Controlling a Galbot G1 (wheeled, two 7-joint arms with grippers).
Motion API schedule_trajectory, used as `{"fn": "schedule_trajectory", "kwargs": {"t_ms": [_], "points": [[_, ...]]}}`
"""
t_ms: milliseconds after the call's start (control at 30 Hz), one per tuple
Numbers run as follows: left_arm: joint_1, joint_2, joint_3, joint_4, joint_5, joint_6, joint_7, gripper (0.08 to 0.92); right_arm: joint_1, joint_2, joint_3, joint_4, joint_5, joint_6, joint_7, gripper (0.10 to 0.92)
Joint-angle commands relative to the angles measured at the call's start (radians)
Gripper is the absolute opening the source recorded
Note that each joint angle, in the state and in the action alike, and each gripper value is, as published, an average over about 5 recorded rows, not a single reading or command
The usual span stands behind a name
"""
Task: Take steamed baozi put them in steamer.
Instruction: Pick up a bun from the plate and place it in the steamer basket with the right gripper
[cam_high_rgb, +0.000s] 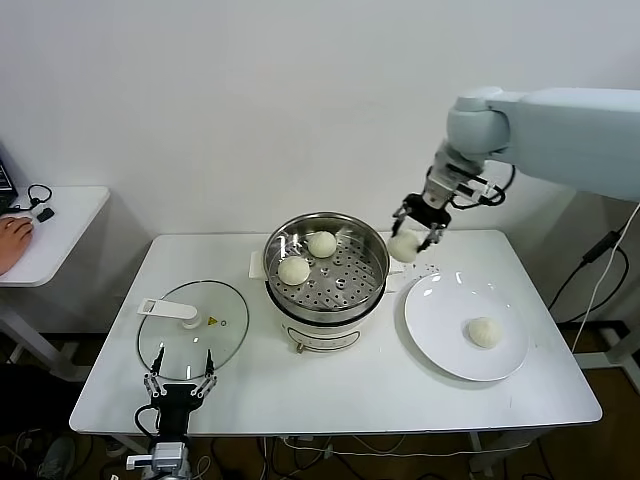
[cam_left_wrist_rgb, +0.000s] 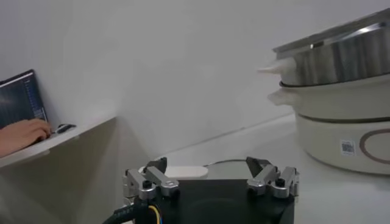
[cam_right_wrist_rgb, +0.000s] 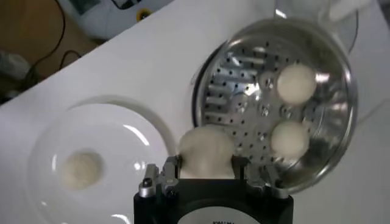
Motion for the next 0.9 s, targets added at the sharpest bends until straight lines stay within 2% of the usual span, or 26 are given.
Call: {"fn": "schedule_trajectory", "kwargs": {"t_ms": [33, 233, 900], "points": [[0.0, -0.015, -0.001, -0.001, 0.001, 0.0, -0.001, 0.823, -0.11, 0.155, 0.119, -0.046, -0.148, 0.261, 0.057, 0.587], [-0.001, -0.016, -0.004, -0.002, 0.0, 0.002, -0.002, 0.823, -0.212, 0.212, 0.191, -0.123, -0.283, 0.321, 0.079, 0.614], [-0.003, -0.018, -0.012, 0.004, -0.004, 0.003, -0.004, 0.823, -0.373, 0.29, 0.235, -0.243, -0.371, 0.326, 0.087, 0.612]]}}
